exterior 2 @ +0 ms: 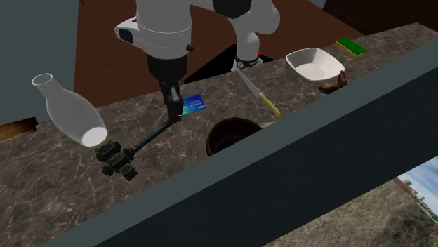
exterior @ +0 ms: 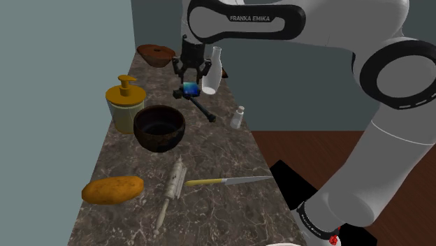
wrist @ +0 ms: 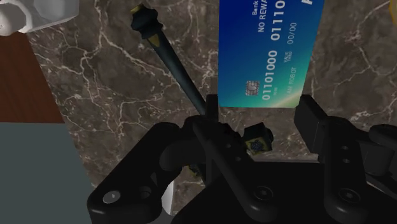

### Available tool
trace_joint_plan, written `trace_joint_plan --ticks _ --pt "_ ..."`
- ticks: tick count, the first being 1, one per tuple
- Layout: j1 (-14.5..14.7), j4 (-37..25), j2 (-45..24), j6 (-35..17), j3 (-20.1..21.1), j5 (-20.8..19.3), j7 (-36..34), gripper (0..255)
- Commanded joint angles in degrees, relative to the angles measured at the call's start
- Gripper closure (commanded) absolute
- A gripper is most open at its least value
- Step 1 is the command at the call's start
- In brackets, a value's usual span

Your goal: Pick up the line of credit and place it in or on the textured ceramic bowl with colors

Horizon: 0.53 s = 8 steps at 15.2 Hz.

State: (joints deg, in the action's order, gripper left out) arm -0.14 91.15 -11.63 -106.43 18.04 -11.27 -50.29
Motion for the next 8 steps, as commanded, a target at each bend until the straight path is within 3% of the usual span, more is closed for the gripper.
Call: trace_joint_plan --ticks 1,8 --pt "1.2 -0.3 0.1 0.7 0.7 -0.2 -1.9 255" --pt "7.6 -5.9 -3.4 4.6 3.9 -2.5 -10.9 255"
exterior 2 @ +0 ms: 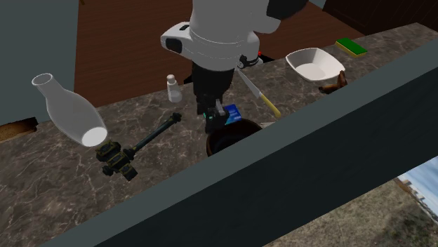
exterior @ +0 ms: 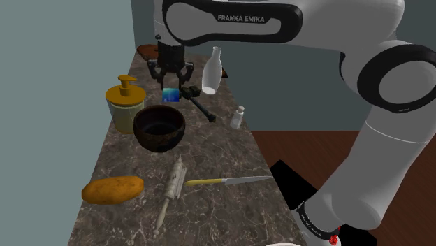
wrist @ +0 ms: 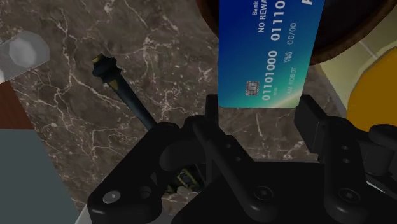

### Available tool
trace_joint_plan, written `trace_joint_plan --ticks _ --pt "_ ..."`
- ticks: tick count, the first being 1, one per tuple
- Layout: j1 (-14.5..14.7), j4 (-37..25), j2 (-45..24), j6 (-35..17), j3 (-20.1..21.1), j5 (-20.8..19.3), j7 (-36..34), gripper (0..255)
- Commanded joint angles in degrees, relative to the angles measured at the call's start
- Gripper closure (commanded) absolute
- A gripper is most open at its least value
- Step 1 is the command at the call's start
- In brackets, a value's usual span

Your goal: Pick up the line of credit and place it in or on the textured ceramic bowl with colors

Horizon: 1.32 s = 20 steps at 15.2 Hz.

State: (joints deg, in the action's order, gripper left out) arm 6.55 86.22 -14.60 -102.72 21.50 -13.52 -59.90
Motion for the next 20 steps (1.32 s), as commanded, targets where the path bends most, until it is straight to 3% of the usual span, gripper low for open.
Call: trace_joint_plan --ticks 1,2,20 --pt "1.9 -2.2 -1.1 1.6 0.8 -0.7 -2.5 255" --pt "3.6 -4.2 -2.5 2.7 1.4 -1.4 -4.5 255" --pt "2.9 7.0 -3.1 -8.8 0.9 -2.3 -6.6 255"
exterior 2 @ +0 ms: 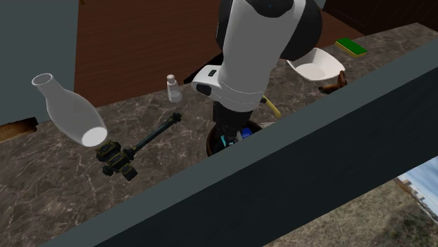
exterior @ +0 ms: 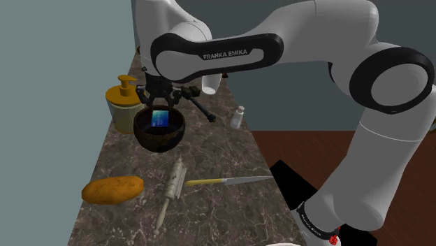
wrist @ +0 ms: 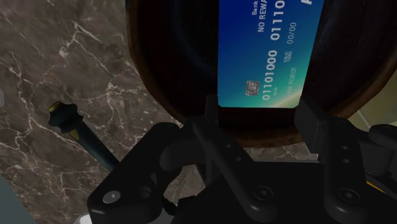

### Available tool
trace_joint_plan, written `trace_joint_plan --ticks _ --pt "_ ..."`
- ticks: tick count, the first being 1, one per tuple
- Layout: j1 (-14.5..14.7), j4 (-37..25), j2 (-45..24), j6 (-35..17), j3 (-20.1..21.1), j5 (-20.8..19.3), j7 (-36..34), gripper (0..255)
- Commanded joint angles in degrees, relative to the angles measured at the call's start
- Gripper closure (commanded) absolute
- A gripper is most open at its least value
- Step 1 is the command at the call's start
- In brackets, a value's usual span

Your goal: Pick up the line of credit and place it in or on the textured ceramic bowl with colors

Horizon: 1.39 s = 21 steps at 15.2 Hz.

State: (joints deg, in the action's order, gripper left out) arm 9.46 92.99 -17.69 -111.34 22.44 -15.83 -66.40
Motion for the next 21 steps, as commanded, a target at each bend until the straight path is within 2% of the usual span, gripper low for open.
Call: trace_joint_plan --ticks 1,6,7,12,16,21 --pt "0.0 0.2 0.0 -0.2 0.0 0.0 -0.1 255" --pt "0.0 0.2 0.0 -0.2 0.0 0.0 -0.1 255" --pt "0.0 0.2 0.0 -0.2 0.0 0.0 -0.1 0" --pt "0.0 0.2 0.0 -0.2 0.0 0.0 -0.1 0" --pt "0.6 -5.2 1.3 6.4 0.6 0.9 0.6 0" --pt "0.6 -5.2 1.3 6.4 0.5 0.9 0.6 0"
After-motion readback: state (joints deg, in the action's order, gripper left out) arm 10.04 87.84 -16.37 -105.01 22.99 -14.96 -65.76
